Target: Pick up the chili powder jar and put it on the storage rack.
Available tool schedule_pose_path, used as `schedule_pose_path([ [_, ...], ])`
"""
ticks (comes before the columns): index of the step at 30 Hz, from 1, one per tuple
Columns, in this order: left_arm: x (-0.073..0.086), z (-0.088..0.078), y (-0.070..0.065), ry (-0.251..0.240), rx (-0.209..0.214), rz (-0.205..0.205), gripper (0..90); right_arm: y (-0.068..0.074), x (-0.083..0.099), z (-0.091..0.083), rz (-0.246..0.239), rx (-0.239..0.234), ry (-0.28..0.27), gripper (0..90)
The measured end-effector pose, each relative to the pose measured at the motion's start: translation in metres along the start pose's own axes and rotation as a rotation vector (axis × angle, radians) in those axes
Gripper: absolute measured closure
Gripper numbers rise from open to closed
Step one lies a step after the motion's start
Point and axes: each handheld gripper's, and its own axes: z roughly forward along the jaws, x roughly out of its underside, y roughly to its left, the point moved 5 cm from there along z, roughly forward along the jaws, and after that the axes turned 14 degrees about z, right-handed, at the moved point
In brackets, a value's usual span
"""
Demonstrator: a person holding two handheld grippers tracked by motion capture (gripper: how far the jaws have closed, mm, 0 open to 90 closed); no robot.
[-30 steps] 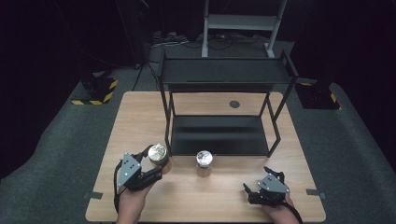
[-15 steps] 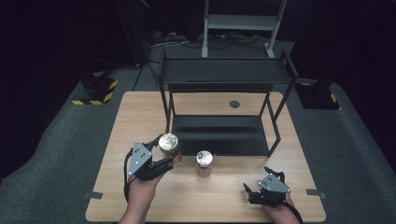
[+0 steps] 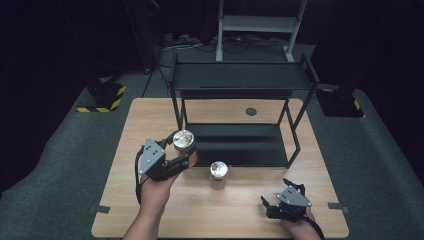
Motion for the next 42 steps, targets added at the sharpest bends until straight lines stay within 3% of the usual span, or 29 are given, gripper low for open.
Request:
schedule_pose_path([
  [31,-0.050,0.037,0.014,-0.067,-0.009,0.019,34.3,-0.002,0.000,0.000,0.011,-0.005,-0.003,0.5],
  [42,-0.070,0.050,0.021,-0.098,-0.018,0.008,34.3,-0.002,0.000,-0.001,0.013,-0.006,-0.005,0.5],
])
